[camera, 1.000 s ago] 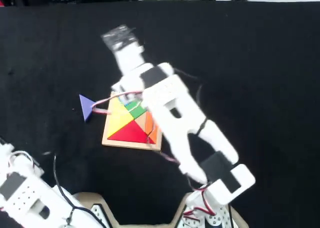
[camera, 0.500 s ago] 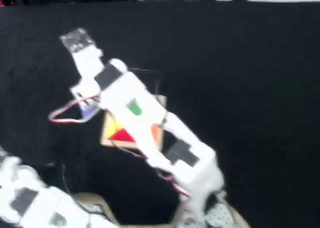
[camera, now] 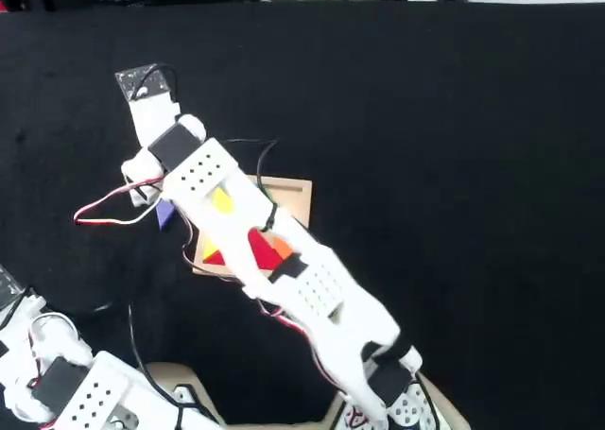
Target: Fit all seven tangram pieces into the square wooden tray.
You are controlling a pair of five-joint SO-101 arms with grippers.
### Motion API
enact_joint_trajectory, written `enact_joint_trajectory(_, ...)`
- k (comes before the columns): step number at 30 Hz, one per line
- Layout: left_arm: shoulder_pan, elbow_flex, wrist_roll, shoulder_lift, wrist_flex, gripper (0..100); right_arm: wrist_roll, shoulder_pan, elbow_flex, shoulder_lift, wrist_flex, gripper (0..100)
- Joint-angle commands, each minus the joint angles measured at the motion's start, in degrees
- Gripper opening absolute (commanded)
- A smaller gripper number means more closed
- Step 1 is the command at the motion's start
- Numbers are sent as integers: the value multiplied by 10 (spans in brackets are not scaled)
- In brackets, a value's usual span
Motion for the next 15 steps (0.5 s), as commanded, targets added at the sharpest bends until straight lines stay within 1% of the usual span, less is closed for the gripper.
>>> enact_joint_trajectory(1, 8, -7, 6, -3, 3, 119, -17, -4, -85, 29, 3, 204)
enact_joint_trajectory(7, 8, -6, 5, -3, 4, 119, -17, -1, -143, 107, 2, 208)
enact_joint_trajectory(13, 8, -6, 4, -3, 5, 119, -17, -2, -175, 145, 1, 211)
enact_joint_trajectory(15, 8, -6, 4, -3, 5, 119, -30, -1, -178, 158, -11, 241)
